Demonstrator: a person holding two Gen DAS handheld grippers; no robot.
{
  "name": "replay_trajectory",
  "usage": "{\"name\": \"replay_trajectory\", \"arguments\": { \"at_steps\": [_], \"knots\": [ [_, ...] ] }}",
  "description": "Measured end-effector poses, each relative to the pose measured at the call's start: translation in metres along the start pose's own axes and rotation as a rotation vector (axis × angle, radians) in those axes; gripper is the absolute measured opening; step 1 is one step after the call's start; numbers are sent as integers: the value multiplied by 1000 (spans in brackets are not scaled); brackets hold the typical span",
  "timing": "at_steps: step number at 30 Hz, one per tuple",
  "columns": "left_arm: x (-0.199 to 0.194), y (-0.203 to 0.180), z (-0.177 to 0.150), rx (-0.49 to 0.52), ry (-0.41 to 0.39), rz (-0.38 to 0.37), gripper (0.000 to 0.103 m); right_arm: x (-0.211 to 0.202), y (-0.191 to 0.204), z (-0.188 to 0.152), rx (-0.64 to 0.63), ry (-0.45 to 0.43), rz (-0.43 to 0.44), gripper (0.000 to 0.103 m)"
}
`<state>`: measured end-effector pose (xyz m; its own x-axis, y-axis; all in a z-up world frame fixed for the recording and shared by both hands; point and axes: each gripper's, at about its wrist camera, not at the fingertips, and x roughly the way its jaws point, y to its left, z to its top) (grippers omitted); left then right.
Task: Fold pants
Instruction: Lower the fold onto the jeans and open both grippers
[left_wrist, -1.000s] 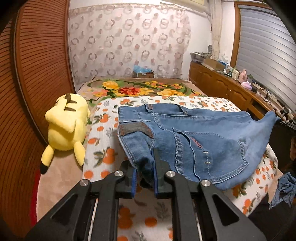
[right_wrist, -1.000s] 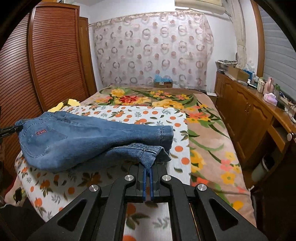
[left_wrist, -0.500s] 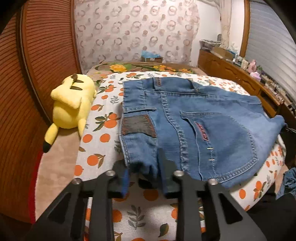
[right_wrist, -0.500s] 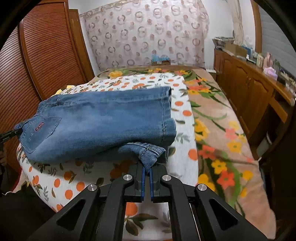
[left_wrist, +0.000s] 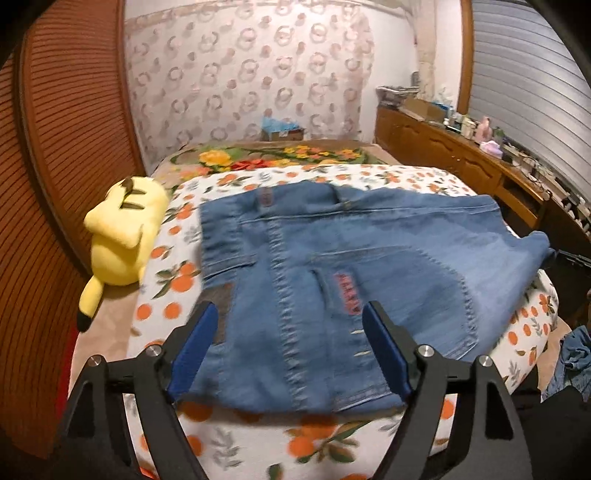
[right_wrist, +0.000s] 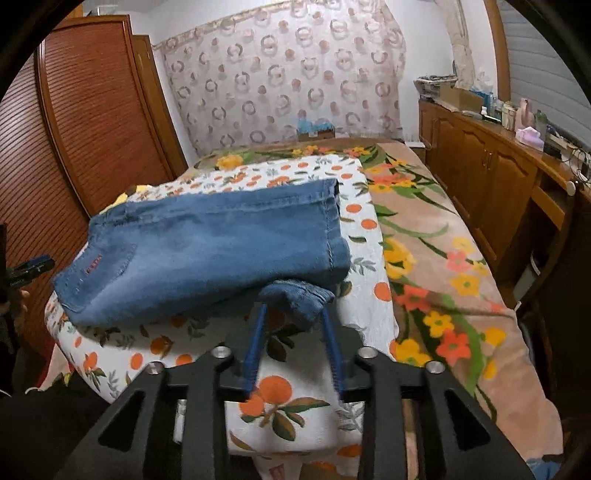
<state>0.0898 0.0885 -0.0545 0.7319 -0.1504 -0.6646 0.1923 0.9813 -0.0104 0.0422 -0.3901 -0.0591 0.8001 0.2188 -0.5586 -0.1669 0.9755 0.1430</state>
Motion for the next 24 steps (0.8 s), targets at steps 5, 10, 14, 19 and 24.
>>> {"name": "replay_trajectory", "arguments": {
  "at_steps": [5, 10, 14, 19, 24],
  "knots": [
    [4, -23, 7, 22, -24, -17, 81, 6, 2, -3, 5, -16, -12, 48],
    [10, -43, 12, 39, -28, -34, 81, 12, 0, -5, 41, -21, -30, 48],
    [17, -53, 14, 47, -21, -36, 81, 16, -4, -4, 77, -7, -49, 48],
    [30, -64, 12, 65, -3, -49, 81, 20, -9, -5, 99, 6, -60, 48],
    [42, -73, 7, 78, 20, -68, 81, 17, -14, -6, 113, 16, -57, 48]
  ]
}}
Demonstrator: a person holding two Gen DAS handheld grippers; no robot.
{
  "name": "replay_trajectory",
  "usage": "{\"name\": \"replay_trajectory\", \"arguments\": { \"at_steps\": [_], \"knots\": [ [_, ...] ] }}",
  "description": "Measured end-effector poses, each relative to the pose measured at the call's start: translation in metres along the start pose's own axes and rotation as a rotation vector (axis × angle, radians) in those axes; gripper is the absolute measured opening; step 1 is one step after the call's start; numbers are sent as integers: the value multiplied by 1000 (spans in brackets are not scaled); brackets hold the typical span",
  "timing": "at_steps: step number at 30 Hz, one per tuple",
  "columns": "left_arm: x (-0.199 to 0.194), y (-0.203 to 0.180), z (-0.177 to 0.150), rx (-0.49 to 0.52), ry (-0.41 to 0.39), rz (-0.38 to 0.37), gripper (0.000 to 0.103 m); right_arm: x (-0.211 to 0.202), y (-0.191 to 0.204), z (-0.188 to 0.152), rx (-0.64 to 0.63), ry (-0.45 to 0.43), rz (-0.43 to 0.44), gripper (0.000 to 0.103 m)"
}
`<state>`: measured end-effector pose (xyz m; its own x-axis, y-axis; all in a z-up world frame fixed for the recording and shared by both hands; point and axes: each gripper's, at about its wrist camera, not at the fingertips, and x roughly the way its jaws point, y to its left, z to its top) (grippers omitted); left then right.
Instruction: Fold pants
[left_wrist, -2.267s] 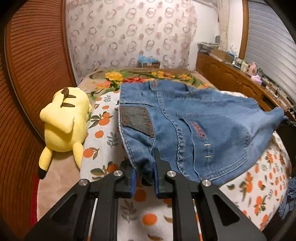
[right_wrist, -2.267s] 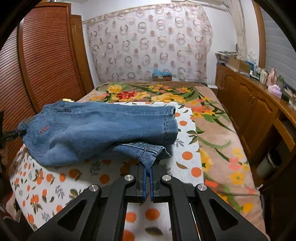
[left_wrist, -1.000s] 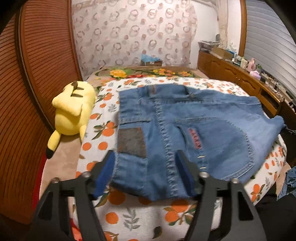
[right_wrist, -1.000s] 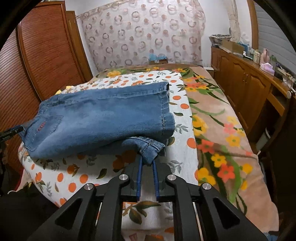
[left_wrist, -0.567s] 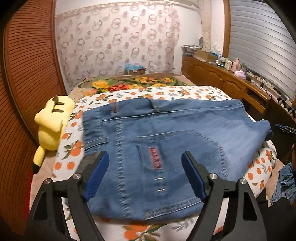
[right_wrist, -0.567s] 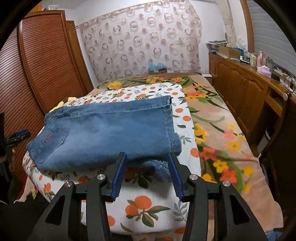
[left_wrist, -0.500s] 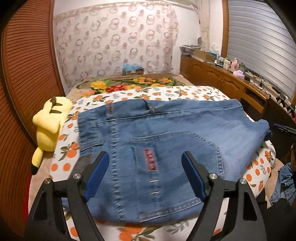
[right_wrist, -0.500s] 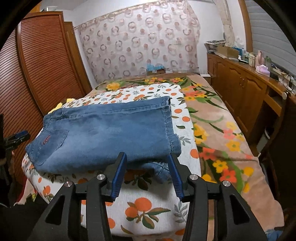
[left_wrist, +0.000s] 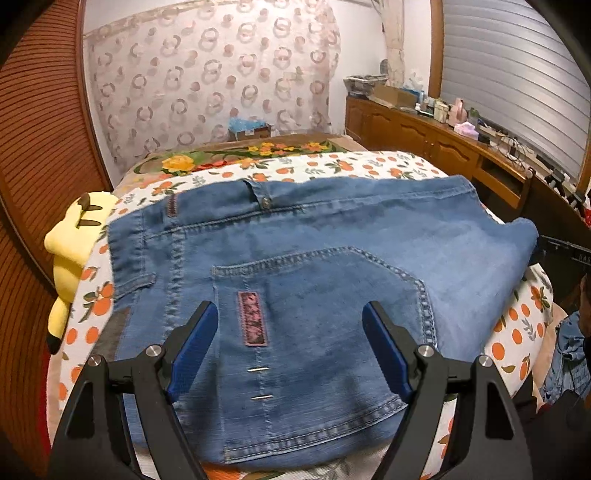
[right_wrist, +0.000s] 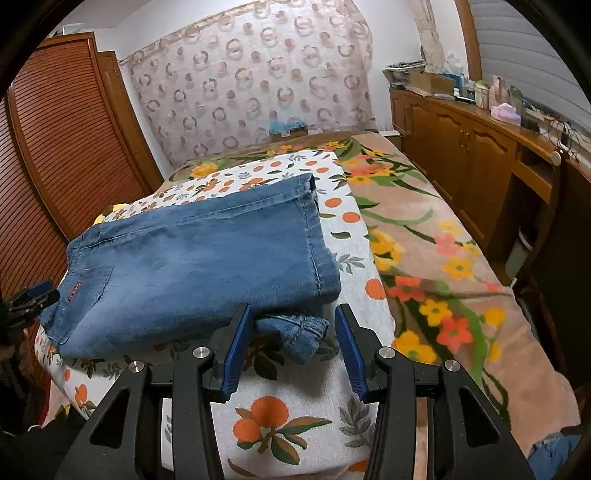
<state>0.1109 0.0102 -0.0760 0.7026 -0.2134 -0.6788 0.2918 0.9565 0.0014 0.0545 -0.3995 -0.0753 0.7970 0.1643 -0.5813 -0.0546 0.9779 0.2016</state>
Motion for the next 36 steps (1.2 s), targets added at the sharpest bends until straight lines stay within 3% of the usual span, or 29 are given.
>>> {"name": "replay_trajectory", "arguments": {
  "at_steps": [12, 17, 28, 29, 33, 36],
  "knots": [
    [34, 0, -15, -28, 91, 6, 81, 4, -7, 9, 78, -13, 83, 48],
    [39, -1, -20, -32, 77, 10, 81, 5, -11, 14, 122, -15, 104, 48],
    [37, 1, -20, -38, 67, 1, 81, 55, -13, 24, 190, 99, 67, 48],
    [37, 1, -20, -39, 67, -1, 81, 56, -13, 25, 194, 97, 71, 44],
    [33, 3, -19, -43, 72, -8, 81, 60, -10, 33, 182, 97, 125, 9],
    [27, 5, -17, -53, 64, -20, 81, 54, 3, 42, 119, 51, 140, 6]
  ]
}}
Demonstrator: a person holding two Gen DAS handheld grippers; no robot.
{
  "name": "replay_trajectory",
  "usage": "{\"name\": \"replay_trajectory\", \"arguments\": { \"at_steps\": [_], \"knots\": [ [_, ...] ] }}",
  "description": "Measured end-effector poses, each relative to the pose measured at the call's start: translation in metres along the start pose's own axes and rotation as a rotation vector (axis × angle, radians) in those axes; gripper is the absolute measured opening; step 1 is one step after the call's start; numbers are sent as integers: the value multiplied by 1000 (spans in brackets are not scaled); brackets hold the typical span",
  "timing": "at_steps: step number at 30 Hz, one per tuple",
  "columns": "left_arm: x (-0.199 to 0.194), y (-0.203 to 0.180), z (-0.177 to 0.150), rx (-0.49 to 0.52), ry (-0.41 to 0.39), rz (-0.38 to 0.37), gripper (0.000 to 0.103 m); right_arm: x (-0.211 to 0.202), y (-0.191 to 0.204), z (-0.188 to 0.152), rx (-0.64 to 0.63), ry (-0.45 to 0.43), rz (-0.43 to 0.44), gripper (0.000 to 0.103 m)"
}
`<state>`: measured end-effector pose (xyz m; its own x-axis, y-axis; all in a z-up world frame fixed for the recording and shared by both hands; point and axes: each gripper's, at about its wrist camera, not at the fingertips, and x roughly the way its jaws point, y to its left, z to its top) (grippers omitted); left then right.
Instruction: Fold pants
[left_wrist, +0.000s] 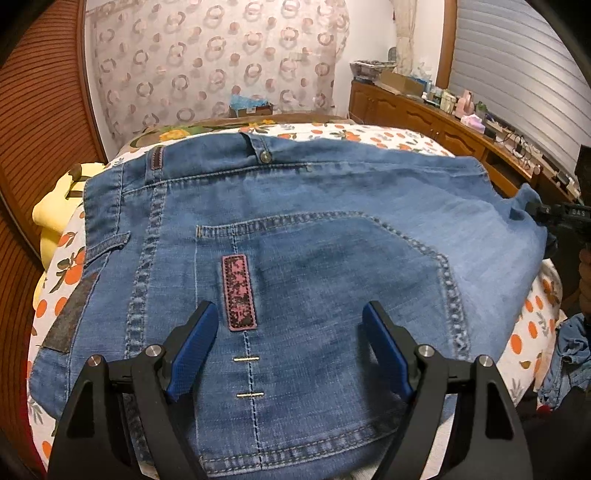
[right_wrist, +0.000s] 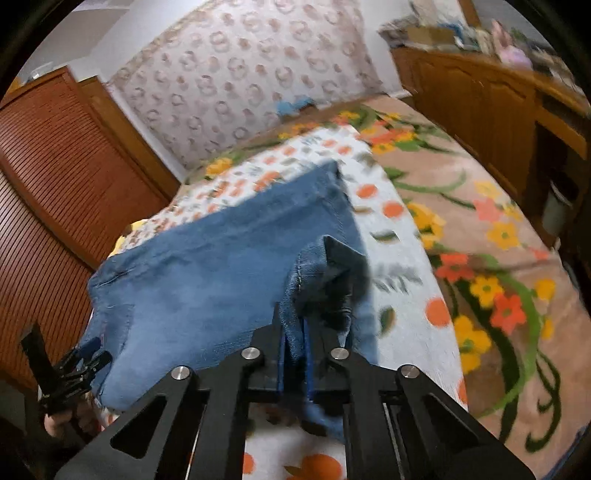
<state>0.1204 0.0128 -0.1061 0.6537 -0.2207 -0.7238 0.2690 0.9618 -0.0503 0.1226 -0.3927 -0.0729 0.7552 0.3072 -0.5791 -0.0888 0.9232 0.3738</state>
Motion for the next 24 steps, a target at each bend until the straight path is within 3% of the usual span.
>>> {"name": "replay_trajectory", "arguments": {
  "at_steps": [9, 15, 20, 24],
  "knots": [
    [-35, 26, 10, -23, -72, 23, 81, 4, 91, 27, -226, -66, 112, 4],
    [-60, 56, 14, -53, -115, 80, 81, 26, 171, 39, -365, -63, 221, 4],
    [-78, 84, 13, -89, -141, 121, 81, 37, 241, 38, -459, -44, 368, 4],
    [-86, 95, 10, -105, -149, 136, 81, 61, 265, 38, -497, 8, 410, 5]
  ]
}}
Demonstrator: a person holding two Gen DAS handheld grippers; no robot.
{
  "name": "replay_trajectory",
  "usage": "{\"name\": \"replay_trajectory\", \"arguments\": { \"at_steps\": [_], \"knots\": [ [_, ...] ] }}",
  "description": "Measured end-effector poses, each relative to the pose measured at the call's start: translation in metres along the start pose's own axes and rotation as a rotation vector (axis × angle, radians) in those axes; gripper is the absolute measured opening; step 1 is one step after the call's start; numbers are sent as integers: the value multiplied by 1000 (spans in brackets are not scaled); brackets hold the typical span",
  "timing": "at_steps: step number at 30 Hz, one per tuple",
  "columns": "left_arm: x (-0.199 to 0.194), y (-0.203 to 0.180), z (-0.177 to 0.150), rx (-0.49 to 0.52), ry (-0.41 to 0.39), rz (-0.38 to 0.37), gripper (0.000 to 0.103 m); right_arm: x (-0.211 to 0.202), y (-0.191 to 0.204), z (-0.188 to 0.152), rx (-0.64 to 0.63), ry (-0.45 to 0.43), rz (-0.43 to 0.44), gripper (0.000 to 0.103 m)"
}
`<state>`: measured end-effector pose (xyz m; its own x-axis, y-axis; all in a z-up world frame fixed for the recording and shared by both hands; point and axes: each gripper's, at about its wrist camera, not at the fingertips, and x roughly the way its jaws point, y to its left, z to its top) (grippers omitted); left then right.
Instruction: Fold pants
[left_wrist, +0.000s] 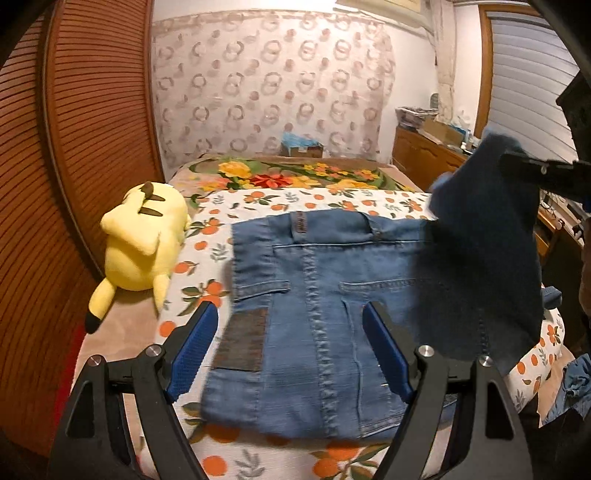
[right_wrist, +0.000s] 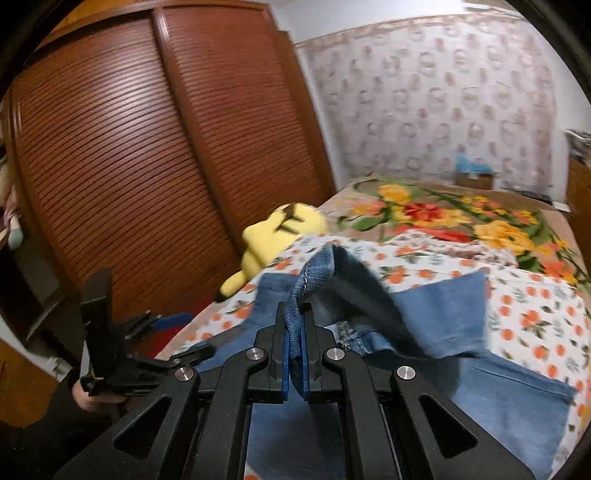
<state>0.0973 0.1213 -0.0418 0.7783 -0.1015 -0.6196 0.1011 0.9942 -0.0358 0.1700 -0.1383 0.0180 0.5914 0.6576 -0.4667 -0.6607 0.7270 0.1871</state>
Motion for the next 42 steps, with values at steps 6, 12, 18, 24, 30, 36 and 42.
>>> {"name": "replay_trajectory", "arguments": {
  "at_steps": [6, 12, 18, 24, 30, 36, 42],
  "knots": [
    [1, 1, 1, -10, -4, -14, 81, 21, 1, -1, -41, 61, -41, 22],
    [5, -12, 4, 0, -6, -38, 81, -9, 3, 2, -62, 44, -94, 38],
    [18, -28, 3, 26, 22, -64, 81, -3, -4, -5, -30, 78, -155, 38],
    [38, -45, -7, 52, 70, -131, 81, 30, -19, -4, 24, 131, -161, 38],
    [55, -63, -17, 78, 122, -174, 81, 69, -26, -1, 51, 196, -159, 38],
    [68, -72, -20, 101, 149, -197, 81, 96, -39, -5, 81, 267, -189, 38],
    [68, -72, -23, 97, 148, -226, 39, 112, -50, -4, 130, 277, -123, 35]
  ]
}}
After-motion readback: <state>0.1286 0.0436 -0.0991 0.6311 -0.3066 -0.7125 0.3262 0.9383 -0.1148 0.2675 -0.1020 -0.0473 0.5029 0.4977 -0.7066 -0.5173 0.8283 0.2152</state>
